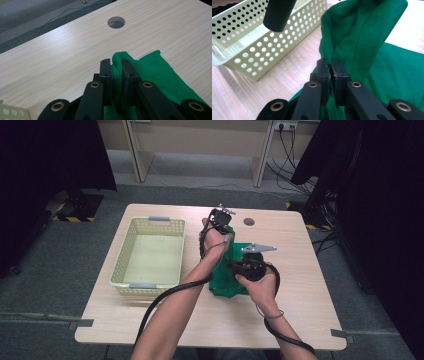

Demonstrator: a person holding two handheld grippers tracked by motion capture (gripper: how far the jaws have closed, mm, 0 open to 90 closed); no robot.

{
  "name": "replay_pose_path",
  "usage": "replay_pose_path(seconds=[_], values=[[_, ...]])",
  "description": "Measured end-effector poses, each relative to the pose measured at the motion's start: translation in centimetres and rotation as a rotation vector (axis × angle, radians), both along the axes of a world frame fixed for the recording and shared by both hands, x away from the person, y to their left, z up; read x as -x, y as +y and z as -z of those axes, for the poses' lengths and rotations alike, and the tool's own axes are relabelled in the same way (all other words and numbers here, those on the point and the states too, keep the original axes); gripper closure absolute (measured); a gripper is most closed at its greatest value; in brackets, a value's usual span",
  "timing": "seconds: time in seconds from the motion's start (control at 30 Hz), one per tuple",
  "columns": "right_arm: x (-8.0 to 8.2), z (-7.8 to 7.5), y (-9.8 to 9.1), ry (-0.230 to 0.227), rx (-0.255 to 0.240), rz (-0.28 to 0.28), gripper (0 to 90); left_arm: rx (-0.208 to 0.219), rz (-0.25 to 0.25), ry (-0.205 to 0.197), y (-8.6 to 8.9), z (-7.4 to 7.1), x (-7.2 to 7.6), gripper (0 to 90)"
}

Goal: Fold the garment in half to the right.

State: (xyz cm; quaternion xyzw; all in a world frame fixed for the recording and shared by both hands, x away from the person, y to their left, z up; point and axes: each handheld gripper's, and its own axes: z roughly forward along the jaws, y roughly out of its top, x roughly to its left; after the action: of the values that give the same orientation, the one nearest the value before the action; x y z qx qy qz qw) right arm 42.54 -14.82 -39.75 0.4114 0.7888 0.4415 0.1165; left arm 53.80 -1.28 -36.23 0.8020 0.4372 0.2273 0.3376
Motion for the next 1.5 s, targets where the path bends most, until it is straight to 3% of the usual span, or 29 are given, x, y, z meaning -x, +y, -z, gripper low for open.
replay_pose_path(seconds=[0.53, 1.5], values=[[0.0, 0.9, -1.1, 0.013, -0.002, 0.020, 86.7, -0.001, 0.005, 0.002, -1.1, 1.1, -0.1, 80.6], [0.1, 1.6, -2.0, 0.020, -0.003, 0.037, 86.5, 0.001, 0.014, -0.011, -2.2, 1.7, -0.1, 78.9]])
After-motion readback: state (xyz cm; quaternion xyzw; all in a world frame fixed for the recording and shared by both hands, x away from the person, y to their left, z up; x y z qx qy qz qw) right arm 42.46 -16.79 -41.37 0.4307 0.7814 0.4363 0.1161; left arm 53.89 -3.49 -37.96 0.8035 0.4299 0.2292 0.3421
